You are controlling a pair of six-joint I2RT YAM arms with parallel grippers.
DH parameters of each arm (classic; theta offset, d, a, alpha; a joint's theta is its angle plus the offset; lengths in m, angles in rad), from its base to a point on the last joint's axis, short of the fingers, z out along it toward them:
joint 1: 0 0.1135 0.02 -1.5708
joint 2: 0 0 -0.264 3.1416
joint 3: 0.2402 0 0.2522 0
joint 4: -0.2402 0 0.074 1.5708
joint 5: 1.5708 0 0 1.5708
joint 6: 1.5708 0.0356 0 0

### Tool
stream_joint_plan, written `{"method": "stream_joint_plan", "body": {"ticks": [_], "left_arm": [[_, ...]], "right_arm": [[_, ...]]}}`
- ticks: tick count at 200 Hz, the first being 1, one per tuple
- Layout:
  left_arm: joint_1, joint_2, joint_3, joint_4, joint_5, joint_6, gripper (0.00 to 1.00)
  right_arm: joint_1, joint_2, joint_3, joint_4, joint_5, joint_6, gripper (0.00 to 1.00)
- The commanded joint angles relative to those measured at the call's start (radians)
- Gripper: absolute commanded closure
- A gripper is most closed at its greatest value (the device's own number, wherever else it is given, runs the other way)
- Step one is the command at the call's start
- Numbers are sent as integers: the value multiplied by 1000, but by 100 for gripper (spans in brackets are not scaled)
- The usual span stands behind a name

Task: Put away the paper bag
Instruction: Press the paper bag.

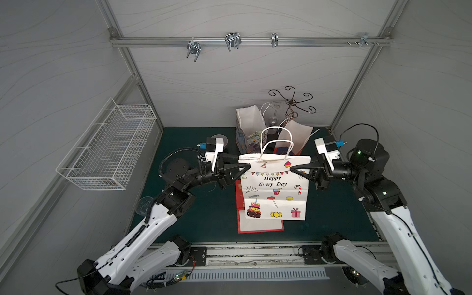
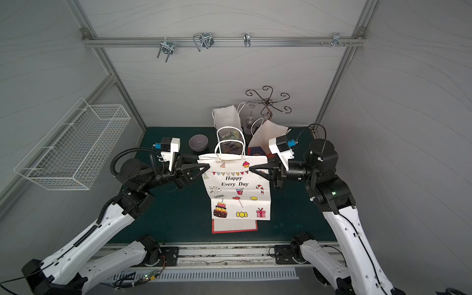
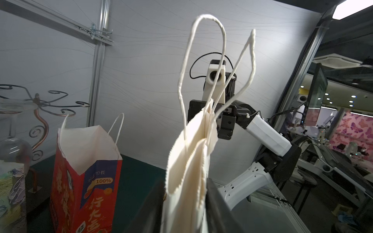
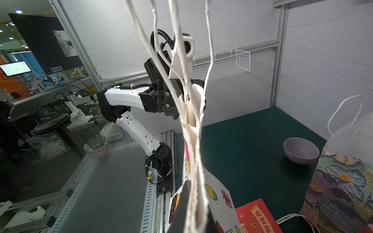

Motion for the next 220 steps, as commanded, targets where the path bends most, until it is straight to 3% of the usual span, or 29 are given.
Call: {"method": "stream_joint_plan", "body": {"ticks": [1, 5, 29, 39, 44, 60, 79, 93, 106, 129, 155, 159, 168, 180, 196, 220], "left_arm": [[2, 4, 9, 105, 21, -24, 95], [2, 6, 9, 114, 26, -30, 100], [2, -1, 7, 85, 43, -16, 100], [2, -11, 0, 44, 36, 9, 66], [3, -17, -5, 31, 32, 15, 55], [2, -27, -24, -19, 48, 30, 44], [2, -32, -37, -92, 99, 55, 41], [2, -39, -59, -79, 120, 49, 48], [2, -38, -64, -78, 136, 49, 70], [3, -33, -60, -63, 170, 51, 100], [2, -29, -65, -59, 164, 46, 100], [3, -29, -65, -61, 164, 43, 93], [2, -32, -71, -79, 162, 46, 64], [2, -37, -94, -91, 161, 48, 49], [1, -34, -122, -89, 169, 37, 43], [2, -18, -138, -88, 208, 28, 44]], "right_arm": [[-11, -7, -4, 26, -26, 30, 100], [-11, -6, -3, 28, -28, 34, 100], [-11, -8, 1, 45, -28, 56, 100], [-13, -7, 10, 67, -27, 81, 100], [-12, -4, 14, 80, -28, 94, 100], [-13, 6, 34, 94, -35, 112, 100], [-13, 12, 46, 95, -32, 121, 100], [-13, 13, 52, 102, -29, 135, 100], [-15, 16, 54, 104, -24, 140, 100], [-15, 26, 56, 103, -20, 140, 100], [-24, 27, 58, 111, -12, 146, 100], [-27, 27, 57, 115, -13, 151, 100], [-32, 26, 54, 132, -18, 166, 100], [-34, 25, 49, 158, -22, 188, 100], [-36, 27, 54, 180, -22, 207, 100], [-43, 40, 57, 195, -12, 220, 100]]}}
